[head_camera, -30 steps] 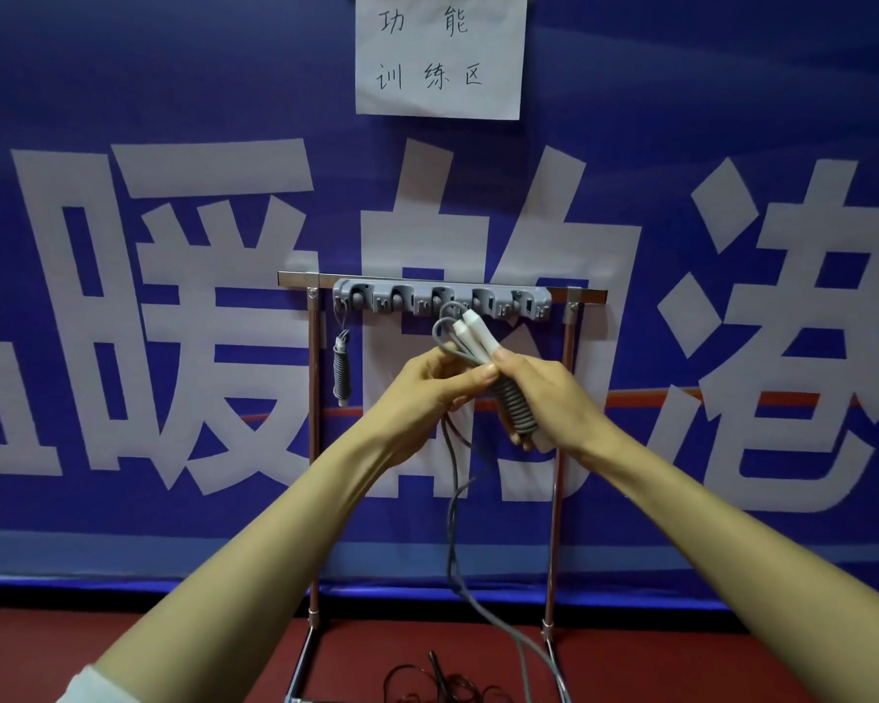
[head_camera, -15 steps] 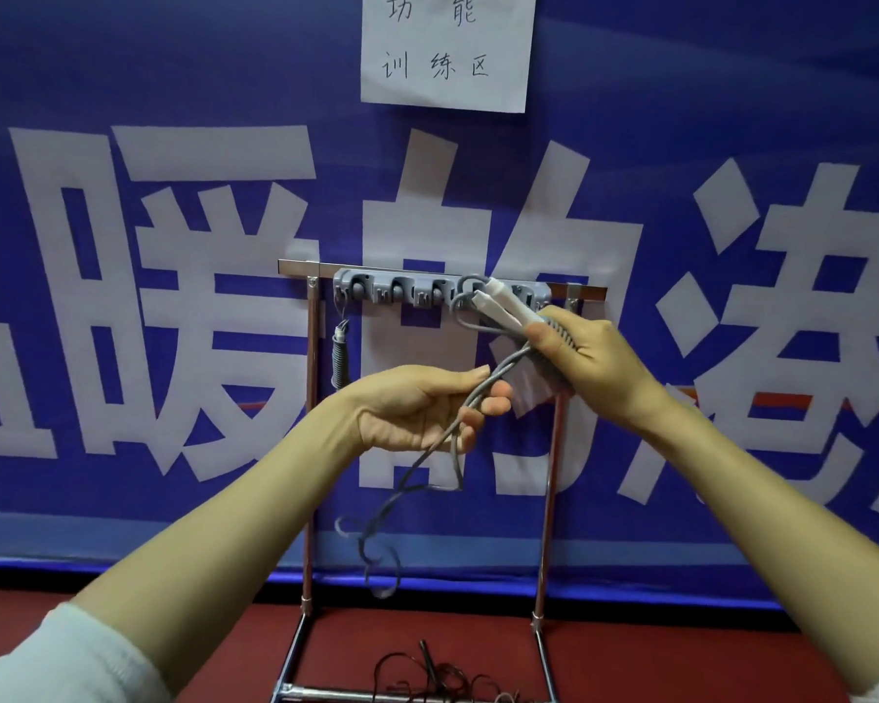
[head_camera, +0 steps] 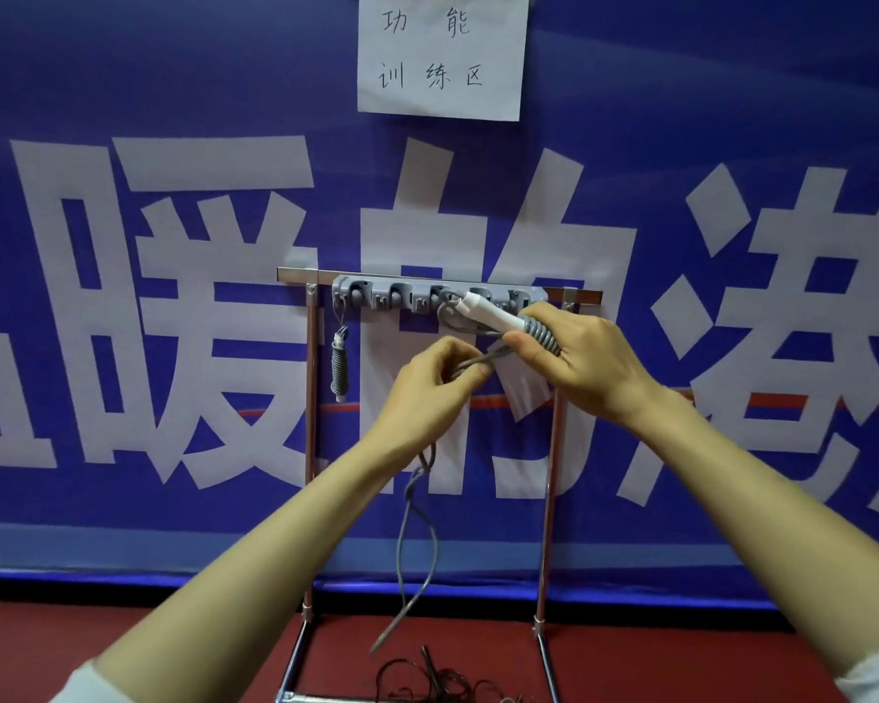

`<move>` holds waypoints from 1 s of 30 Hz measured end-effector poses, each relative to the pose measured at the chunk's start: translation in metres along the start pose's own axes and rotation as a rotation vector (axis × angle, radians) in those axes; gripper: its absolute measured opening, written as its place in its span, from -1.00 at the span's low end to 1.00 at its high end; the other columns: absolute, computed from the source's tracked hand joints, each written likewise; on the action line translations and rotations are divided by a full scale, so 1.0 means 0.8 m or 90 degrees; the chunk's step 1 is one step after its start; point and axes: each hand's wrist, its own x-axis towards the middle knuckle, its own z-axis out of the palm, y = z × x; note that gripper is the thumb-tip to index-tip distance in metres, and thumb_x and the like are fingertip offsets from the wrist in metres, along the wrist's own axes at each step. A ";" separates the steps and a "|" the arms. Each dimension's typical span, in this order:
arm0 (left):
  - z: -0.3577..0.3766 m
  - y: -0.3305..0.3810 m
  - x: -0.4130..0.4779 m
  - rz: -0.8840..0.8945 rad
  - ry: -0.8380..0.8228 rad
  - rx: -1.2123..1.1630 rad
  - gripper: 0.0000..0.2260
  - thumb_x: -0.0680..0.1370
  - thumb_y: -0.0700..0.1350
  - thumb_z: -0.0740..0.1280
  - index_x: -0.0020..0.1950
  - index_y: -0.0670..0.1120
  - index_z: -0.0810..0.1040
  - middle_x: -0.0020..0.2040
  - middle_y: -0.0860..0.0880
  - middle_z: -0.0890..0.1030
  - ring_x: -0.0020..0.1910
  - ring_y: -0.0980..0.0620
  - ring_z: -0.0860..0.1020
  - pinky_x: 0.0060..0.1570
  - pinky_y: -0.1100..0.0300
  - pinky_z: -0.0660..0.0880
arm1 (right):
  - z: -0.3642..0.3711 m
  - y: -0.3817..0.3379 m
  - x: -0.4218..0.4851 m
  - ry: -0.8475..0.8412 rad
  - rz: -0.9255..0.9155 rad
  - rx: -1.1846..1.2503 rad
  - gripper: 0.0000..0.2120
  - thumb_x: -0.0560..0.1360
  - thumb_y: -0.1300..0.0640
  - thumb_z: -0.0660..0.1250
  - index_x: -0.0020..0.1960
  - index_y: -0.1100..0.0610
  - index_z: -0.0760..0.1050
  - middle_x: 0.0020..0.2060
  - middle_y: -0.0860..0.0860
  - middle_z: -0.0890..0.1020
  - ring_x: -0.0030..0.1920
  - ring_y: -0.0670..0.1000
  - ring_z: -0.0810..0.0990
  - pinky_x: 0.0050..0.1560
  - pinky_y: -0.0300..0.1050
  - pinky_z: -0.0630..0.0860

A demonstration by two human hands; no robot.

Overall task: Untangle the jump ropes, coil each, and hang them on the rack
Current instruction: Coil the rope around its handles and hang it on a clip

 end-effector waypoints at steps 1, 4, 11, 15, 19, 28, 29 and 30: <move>0.000 0.000 -0.001 -0.018 -0.041 0.013 -0.82 0.57 0.05 0.31 0.05 -0.01 0.59 -0.07 0.02 0.65 -0.03 0.06 0.59 0.10 -0.02 0.53 | 0.001 0.000 0.000 0.002 0.005 -0.004 -0.45 0.52 -0.27 -0.01 -0.03 0.16 0.50 -0.43 -0.20 0.35 -0.47 -0.21 0.37 -0.47 -0.32 0.26; 0.000 0.003 -0.001 -0.113 -0.158 -0.140 -0.69 0.66 0.03 0.13 0.07 -0.09 0.62 -0.24 0.16 0.62 -0.29 0.27 0.53 -0.16 0.20 0.35 | 0.003 0.005 -0.003 -0.008 0.023 -0.004 -0.43 0.52 -0.29 -0.02 -0.01 0.17 0.49 -0.42 -0.19 0.36 -0.46 -0.20 0.38 -0.47 -0.32 0.25; -0.009 -0.007 0.010 -0.116 -0.142 -0.332 -0.85 0.48 -0.05 0.36 -0.11 -0.07 0.70 -0.23 0.00 0.60 -0.27 0.12 0.46 -0.23 0.34 0.39 | 0.000 0.000 -0.005 -0.043 0.156 0.302 -0.56 0.56 -0.23 0.16 -0.15 0.14 0.48 -0.42 -0.02 0.49 -0.46 -0.12 0.46 -0.45 -0.24 0.38; -0.012 -0.004 0.010 0.042 -0.018 -0.161 -0.91 0.52 -0.11 0.37 -0.13 0.00 0.68 -0.21 -0.05 0.61 -0.22 0.12 0.49 -0.16 0.29 0.43 | -0.005 -0.018 -0.008 -0.162 0.277 0.595 -0.45 0.49 -0.21 0.15 -0.05 0.32 0.50 -0.37 0.17 0.56 -0.45 0.12 0.52 -0.48 -0.09 0.46; -0.004 -0.002 0.004 0.104 -0.015 -0.206 -0.89 0.52 -0.05 0.33 -0.16 -0.01 0.62 -0.19 -0.33 0.51 -0.24 -0.07 0.41 -0.17 -0.03 0.43 | -0.006 -0.033 -0.011 -0.270 0.344 0.819 -0.45 0.51 -0.23 0.11 -0.13 0.29 0.45 -0.46 0.14 0.49 -0.58 0.04 0.45 -0.63 -0.24 0.39; -0.034 0.001 0.018 0.059 -0.331 -0.250 -0.76 0.36 -0.07 0.51 -0.03 -0.14 0.64 -0.07 -0.07 0.64 -0.05 -0.03 0.57 -0.01 0.11 0.54 | -0.014 -0.023 -0.017 -0.752 0.387 1.050 -0.45 0.46 -0.28 0.32 -0.11 0.27 0.50 -0.45 0.09 0.53 -0.58 -0.04 0.50 -0.63 -0.27 0.43; -0.038 0.006 0.019 0.074 -0.375 -0.192 -0.81 0.38 -0.12 0.47 -0.06 -0.15 0.60 -0.13 0.00 0.63 -0.13 0.07 0.58 -0.13 0.25 0.53 | -0.014 -0.024 -0.018 -0.807 0.384 1.034 -0.46 0.48 -0.27 0.31 -0.10 0.27 0.48 -0.44 0.09 0.54 -0.58 -0.04 0.50 -0.62 -0.27 0.43; -0.041 0.010 0.023 0.084 -0.432 -0.145 -0.87 0.42 -0.18 0.43 -0.06 -0.13 0.57 -0.16 0.05 0.63 -0.19 0.13 0.57 -0.20 0.32 0.51 | -0.015 -0.024 -0.019 -0.849 0.385 0.996 -0.46 0.48 -0.27 0.30 -0.10 0.27 0.46 -0.44 0.08 0.54 -0.57 -0.05 0.50 -0.61 -0.27 0.43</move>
